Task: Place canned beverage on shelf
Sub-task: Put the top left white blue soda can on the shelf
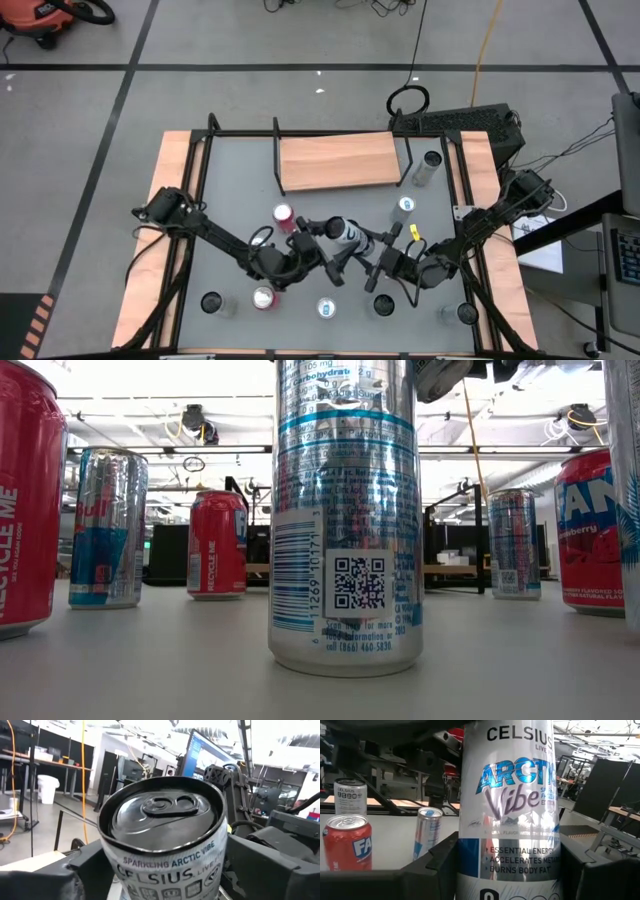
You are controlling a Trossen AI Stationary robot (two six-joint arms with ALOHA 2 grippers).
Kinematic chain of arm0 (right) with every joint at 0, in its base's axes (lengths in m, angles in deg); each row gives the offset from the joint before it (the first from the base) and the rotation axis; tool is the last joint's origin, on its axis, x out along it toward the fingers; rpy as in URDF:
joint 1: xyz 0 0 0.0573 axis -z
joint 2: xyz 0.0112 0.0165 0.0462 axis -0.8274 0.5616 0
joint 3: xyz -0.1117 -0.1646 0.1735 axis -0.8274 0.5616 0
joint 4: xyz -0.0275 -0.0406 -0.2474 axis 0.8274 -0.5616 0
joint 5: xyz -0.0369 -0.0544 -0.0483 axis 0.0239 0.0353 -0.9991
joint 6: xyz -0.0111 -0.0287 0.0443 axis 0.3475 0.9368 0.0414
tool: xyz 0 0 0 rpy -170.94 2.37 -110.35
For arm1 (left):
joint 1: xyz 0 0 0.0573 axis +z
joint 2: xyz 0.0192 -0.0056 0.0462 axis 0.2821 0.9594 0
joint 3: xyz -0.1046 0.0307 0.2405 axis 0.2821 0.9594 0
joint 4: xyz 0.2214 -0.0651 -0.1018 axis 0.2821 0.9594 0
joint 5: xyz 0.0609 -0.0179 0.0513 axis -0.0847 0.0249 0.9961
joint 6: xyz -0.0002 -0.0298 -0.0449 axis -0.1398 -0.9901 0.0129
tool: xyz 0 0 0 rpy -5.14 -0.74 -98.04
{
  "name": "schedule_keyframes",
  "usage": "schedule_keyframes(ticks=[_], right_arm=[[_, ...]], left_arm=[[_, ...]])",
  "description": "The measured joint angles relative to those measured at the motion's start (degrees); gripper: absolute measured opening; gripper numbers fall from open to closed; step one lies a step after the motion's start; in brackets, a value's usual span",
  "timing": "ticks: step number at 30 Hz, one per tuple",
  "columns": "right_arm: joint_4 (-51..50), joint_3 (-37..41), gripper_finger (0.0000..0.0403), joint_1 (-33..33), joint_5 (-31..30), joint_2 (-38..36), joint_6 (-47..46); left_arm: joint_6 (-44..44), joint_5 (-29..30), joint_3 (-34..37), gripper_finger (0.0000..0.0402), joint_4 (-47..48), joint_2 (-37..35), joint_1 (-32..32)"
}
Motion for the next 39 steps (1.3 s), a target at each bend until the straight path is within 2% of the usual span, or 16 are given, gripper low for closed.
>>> schedule_keyframes(ticks=[7,10,17,27,35,39], right_arm=[[-0.13,0.00,0.0206,0.00,-0.08,0.00,-0.08],[-0.39,0.00,0.0215,0.00,-0.11,0.00,-0.06],[-1.54,0.00,0.0249,0.00,0.09,0.00,-0.40],[-2.42,-0.02,0.0288,-1.56,0.18,0.00,-2.01],[-2.73,-0.02,0.0295,-3.79,0.48,-0.46,-1.99],[-2.60,-0.02,0.0296,-3.91,2.21,-0.46,-2.41]], left_arm=[[-0.02,0.48,0.00,0.0266,0.41,0.02,0.04],[-0.07,0.50,0.00,0.0247,0.61,0.02,0.04],[0.19,0.00,0.00,0.0250,2.13,0.02,0.00],[4.61,-4.21,0.00,0.0251,3.46,-0.30,-0.45],[7.16,-11.22,0.00,0.0251,4.46,-0.44,-0.55],[10.89,-11.64,0.00,0.0251,5.04,-0.44,-0.55]])
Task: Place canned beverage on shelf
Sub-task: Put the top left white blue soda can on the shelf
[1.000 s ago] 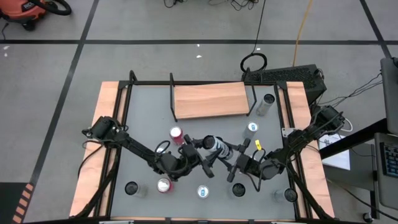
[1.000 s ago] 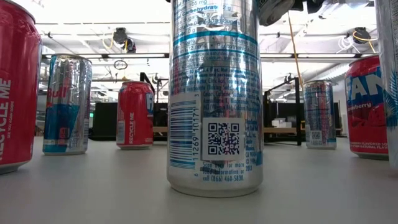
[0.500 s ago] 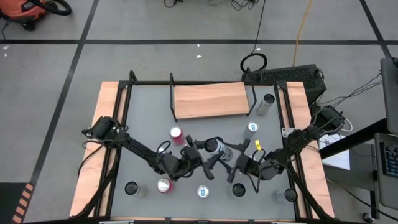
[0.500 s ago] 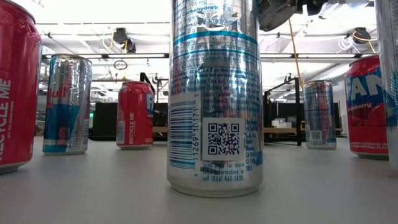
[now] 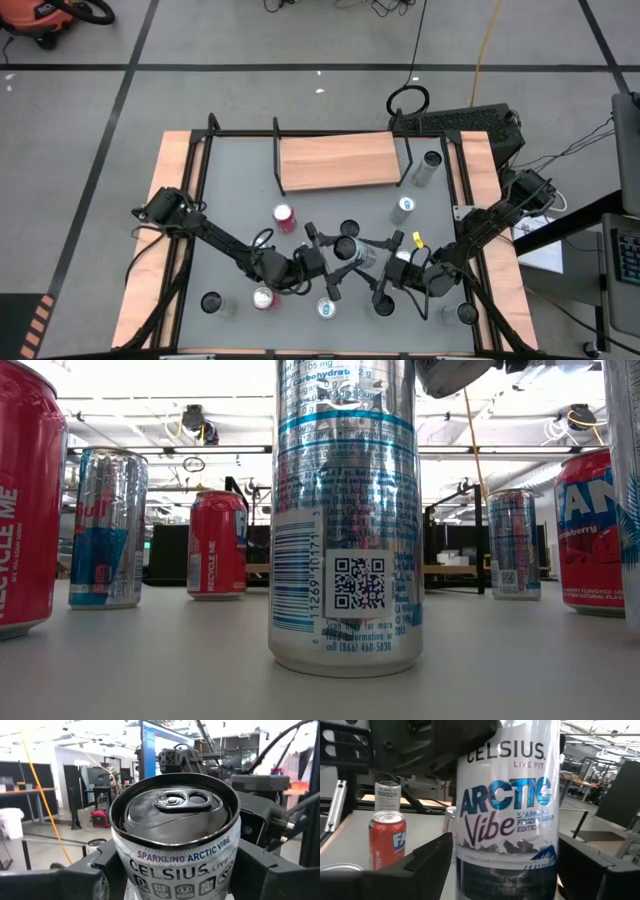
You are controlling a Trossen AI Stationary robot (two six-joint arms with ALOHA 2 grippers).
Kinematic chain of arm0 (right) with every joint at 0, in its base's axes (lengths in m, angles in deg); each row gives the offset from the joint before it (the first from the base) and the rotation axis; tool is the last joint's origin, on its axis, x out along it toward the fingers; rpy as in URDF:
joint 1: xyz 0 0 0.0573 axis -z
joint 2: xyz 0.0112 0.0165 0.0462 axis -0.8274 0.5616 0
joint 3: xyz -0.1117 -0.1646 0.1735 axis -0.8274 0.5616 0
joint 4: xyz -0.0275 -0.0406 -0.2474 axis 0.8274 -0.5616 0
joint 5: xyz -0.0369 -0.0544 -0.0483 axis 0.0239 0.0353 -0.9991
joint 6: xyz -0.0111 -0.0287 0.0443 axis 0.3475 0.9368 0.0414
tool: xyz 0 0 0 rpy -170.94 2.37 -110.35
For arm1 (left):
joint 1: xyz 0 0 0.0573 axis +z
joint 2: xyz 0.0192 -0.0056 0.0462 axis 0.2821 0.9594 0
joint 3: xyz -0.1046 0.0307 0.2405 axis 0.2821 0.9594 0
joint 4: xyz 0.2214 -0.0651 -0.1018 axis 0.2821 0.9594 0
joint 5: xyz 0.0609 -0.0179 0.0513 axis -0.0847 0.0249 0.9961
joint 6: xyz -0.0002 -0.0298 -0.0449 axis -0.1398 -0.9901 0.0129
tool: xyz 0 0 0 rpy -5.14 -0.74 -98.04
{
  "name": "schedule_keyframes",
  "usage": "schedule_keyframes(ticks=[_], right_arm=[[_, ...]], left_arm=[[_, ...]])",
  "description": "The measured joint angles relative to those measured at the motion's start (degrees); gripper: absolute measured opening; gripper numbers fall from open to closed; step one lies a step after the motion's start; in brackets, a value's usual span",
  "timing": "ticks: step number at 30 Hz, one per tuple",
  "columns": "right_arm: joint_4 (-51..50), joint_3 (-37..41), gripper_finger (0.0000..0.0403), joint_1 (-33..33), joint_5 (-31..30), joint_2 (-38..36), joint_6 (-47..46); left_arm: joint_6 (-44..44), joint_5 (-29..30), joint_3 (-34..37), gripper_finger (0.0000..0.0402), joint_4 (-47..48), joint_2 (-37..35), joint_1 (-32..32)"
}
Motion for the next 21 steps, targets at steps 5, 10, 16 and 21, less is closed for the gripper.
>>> schedule_keyframes(ticks=[5,10,16,21], right_arm=[[0.00,0.00,0.0296,0.00,2.38,-1.32,-0.47],[-1.99,0.00,0.0296,0.00,7.70,-5.56,0.08],[-12.31,0.00,0.0295,0.13,13.89,-13.61,-2.09],[-22.57,0.00,0.0295,1.26,14.75,-19.58,-3.30]], left_arm=[[2.54,-3.22,0.00,0.0251,4.32,-3.01,0.09],[2.16,-7.31,0.00,0.0251,13.15,-8.44,0.34],[0.78,-15.64,0.00,0.0251,23.31,-15.29,2.41],[-1.53,-28.00,-0.04,0.0251,28.84,-17.85,6.86]])
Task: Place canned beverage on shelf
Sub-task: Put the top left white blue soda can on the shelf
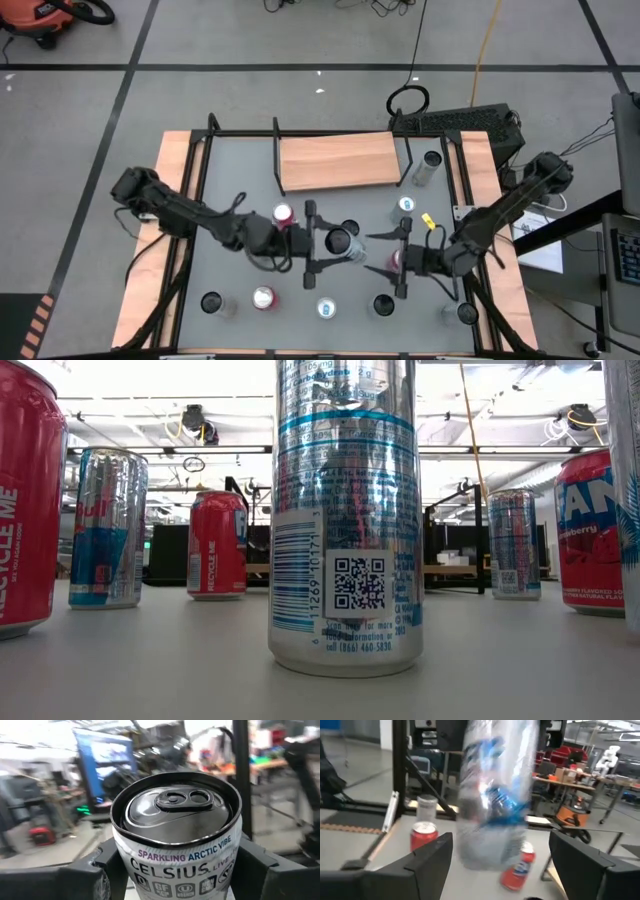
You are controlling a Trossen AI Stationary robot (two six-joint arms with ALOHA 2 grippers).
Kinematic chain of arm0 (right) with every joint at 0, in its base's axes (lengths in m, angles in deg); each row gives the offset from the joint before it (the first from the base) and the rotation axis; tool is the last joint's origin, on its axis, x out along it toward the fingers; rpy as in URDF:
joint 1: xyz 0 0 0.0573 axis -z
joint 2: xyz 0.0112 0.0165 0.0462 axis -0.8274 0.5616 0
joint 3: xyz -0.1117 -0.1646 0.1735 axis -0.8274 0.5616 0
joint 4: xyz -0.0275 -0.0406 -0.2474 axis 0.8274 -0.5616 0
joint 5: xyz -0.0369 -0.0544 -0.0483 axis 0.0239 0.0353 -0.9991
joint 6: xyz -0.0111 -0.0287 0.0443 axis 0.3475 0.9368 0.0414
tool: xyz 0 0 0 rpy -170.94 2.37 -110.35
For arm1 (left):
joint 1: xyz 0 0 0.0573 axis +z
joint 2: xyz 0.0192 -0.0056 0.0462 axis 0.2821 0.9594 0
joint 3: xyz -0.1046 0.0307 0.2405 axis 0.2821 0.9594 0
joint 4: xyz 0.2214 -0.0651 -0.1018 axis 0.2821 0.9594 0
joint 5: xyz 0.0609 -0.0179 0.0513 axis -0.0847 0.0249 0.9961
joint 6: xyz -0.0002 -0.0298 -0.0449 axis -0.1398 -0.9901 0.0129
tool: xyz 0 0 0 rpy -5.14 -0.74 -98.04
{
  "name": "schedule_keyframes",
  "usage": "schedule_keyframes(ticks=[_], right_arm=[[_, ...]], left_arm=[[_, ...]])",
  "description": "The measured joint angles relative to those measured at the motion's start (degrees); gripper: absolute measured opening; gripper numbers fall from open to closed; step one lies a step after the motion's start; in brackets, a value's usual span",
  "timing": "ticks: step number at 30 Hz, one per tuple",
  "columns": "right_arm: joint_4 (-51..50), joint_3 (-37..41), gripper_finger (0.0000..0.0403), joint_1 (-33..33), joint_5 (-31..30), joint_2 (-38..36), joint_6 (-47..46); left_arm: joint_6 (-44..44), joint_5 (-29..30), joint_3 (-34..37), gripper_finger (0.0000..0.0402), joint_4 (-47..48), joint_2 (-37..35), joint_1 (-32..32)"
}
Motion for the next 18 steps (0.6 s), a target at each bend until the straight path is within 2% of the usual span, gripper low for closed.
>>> schedule_keyframes(ticks=[2,5,9,14,18], right_arm=[[-3.74,0.00,0.0295,0.87,2.89,-2.19,-0.59],[-8.26,0.00,0.0295,2.45,8.54,-4.98,-1.80],[-13.30,0.00,0.0295,3.87,10.25,-7.20,-2.72],[-13.51,0.00,0.0295,5.28,10.43,-8.26,-0.71],[-11.15,0.00,0.0295,7.45,15.24,-8.28,3.27]], left_arm=[[-0.51,-5.06,0.00,0.0251,1.87,-0.02,2.15],[-0.49,-8.09,0.00,0.0251,4.61,-0.01,5.04],[-0.42,-14.23,0.00,0.0251,7.72,-0.01,8.56],[-0.40,-22.52,0.00,0.0251,11.65,-0.01,11.62],[-0.32,-26.41,0.00,0.0251,14.36,-0.01,13.46]])
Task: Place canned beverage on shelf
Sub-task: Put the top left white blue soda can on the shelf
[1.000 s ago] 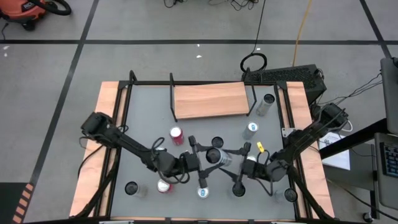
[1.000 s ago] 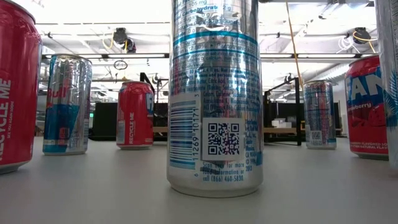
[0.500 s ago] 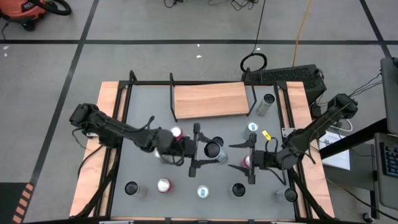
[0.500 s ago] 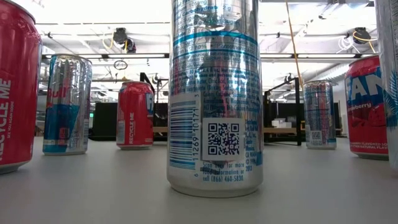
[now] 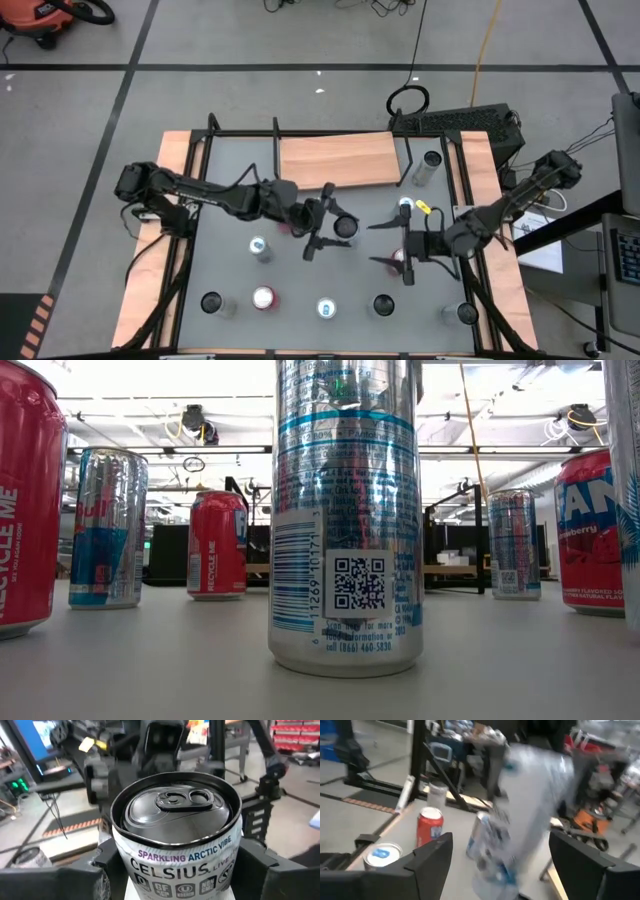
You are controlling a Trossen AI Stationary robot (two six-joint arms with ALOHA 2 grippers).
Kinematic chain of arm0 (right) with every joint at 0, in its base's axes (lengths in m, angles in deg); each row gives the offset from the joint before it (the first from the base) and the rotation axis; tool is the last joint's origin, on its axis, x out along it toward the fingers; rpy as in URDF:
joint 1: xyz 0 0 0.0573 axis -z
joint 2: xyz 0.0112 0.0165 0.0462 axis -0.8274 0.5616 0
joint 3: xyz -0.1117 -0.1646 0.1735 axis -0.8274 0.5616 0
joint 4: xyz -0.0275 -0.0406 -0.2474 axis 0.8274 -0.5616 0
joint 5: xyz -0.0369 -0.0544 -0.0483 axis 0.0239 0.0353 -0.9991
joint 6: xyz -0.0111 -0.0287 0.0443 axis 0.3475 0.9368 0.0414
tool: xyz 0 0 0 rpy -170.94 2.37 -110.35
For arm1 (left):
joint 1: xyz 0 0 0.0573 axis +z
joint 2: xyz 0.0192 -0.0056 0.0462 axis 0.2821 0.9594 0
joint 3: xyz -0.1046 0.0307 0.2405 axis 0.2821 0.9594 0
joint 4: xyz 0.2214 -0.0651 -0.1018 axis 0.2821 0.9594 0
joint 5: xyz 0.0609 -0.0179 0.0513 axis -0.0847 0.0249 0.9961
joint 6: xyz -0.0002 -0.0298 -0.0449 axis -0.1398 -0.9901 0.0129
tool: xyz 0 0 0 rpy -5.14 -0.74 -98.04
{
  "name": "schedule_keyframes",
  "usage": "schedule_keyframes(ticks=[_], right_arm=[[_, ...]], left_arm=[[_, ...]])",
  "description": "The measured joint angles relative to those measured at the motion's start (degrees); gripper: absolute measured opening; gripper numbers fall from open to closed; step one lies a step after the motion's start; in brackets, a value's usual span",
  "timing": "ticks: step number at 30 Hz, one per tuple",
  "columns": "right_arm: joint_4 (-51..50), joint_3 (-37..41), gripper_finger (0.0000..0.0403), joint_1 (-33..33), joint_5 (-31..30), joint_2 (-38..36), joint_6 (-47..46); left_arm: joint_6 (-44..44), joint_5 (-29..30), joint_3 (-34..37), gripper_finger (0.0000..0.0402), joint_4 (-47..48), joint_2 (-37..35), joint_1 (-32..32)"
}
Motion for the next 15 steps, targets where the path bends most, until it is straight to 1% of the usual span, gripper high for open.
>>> schedule_keyframes(ticks=[4,6,11,15], right_arm=[[2.97,0.00,0.0295,3.27,7.24,0.00,0.35],[2.55,0.00,0.0295,4.72,8.48,0.02,-0.26],[-1.46,0.00,0.0295,7.50,9.31,0.02,-1.61],[-1.83,0.00,0.0295,10.27,14.34,0.51,-5.48]], left_arm=[[0.81,-0.86,0.00,0.0251,1.63,0.00,0.93],[1.80,-2.13,0.00,0.0251,1.84,0.00,1.24],[2.00,-7.52,0.00,0.0251,1.86,0.00,2.23],[3.62,-9.05,0.00,0.0251,1.84,0.00,2.71]])
